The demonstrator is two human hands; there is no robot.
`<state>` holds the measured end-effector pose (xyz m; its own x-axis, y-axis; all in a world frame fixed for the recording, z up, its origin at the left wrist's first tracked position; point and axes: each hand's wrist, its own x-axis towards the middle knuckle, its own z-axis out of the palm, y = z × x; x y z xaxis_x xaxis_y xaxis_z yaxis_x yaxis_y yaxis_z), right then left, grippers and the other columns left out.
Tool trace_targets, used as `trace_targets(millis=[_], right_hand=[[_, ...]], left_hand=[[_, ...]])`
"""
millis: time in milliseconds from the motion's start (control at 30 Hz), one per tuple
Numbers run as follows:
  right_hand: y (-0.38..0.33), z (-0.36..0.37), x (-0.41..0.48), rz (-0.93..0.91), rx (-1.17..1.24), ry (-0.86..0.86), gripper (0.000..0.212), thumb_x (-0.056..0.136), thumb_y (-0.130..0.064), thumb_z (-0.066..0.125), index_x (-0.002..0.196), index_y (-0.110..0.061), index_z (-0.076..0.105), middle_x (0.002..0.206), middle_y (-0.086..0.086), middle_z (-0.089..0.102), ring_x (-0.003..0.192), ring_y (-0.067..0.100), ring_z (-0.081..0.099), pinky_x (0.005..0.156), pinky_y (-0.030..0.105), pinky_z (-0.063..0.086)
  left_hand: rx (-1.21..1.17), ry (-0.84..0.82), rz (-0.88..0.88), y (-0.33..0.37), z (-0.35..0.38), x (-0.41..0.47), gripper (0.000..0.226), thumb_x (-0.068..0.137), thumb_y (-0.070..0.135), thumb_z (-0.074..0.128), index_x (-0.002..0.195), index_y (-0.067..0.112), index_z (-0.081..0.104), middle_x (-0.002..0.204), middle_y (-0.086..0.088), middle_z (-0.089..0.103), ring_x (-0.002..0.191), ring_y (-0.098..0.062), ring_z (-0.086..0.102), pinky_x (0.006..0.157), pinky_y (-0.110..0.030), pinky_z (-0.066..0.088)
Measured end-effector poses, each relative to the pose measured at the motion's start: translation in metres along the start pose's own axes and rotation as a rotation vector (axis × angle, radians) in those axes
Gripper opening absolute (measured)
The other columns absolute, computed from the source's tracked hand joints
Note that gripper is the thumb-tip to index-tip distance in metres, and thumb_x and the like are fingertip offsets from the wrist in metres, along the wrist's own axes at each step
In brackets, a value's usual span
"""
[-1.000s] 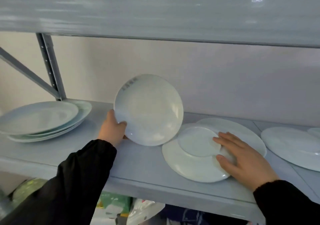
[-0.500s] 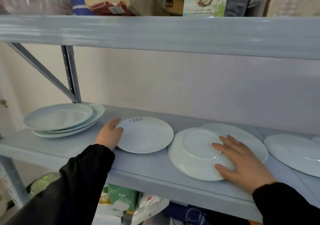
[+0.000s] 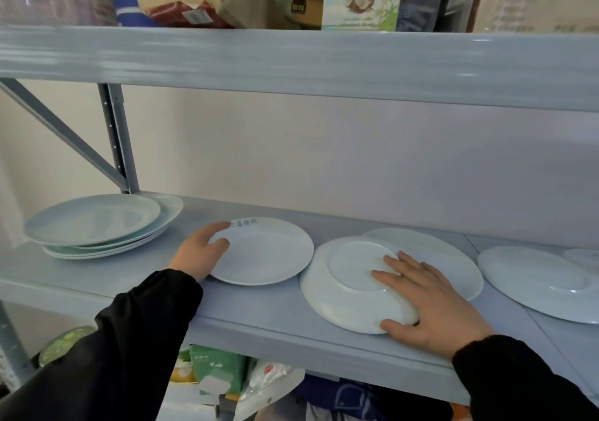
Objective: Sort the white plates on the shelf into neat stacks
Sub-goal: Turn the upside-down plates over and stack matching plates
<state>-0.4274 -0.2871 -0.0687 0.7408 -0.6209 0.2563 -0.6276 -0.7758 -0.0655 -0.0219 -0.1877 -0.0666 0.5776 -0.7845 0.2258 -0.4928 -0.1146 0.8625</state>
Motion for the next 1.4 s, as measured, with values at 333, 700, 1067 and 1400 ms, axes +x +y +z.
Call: trace_targets(millis=[333, 700, 1067, 1400], right_hand=[[0.007, 0.001, -0.014, -0.082, 0.077, 0.102, 0.069, 0.080, -0.045, 0.054, 0.144, -0.051, 0.030, 0.157, -0.020, 0.020, 0.148, -0.001, 0.000, 0.121, 0.031, 0.006], [0.010, 0.008, -0.015, -0.135, -0.014, 0.280, 0.061, 0.077, -0.012, 0.054, 0.135, -0.030, 0.050, 0.137, 0.000, 0.049, 0.131, 0.023, 0.043, 0.109, 0.034, 0.035], [0.004, 0.004, -0.008, -0.189, -0.097, 0.250, 0.080, 0.075, -0.008, 0.057, 0.147, -0.031, 0.032, 0.141, -0.004, 0.049, 0.138, 0.016, 0.036, 0.117, 0.041, 0.023], [0.003, -0.039, 0.029, 0.122, 0.256, 0.756, 0.050, 0.089, -0.005, 0.041, 0.133, -0.025, 0.055, 0.118, -0.003, 0.061, 0.101, 0.005, 0.051, 0.081, 0.010, 0.036]], left_hand=[[-0.022, 0.025, -0.009, -0.004, 0.000, 0.002, 0.036, 0.092, 0.023, 0.053, 0.124, 0.039, 0.060, 0.134, 0.006, 0.055, 0.126, -0.016, 0.047, 0.099, -0.028, 0.032], [-0.003, 0.033, 0.008, -0.006, 0.001, 0.005, 0.035, 0.092, 0.022, 0.055, 0.125, 0.035, 0.061, 0.134, 0.005, 0.056, 0.127, -0.016, 0.048, 0.101, -0.027, 0.030], [-0.029, 0.024, -0.009, -0.001, 0.001, -0.001, 0.034, 0.092, 0.022, 0.053, 0.120, 0.040, 0.060, 0.135, 0.004, 0.057, 0.125, -0.017, 0.048, 0.099, -0.028, 0.032], [-0.090, 0.047, 0.013, 0.005, 0.003, -0.002, 0.035, 0.096, 0.024, 0.049, 0.129, 0.033, 0.058, 0.129, 0.005, 0.055, 0.115, -0.011, 0.046, 0.096, -0.027, 0.032]])
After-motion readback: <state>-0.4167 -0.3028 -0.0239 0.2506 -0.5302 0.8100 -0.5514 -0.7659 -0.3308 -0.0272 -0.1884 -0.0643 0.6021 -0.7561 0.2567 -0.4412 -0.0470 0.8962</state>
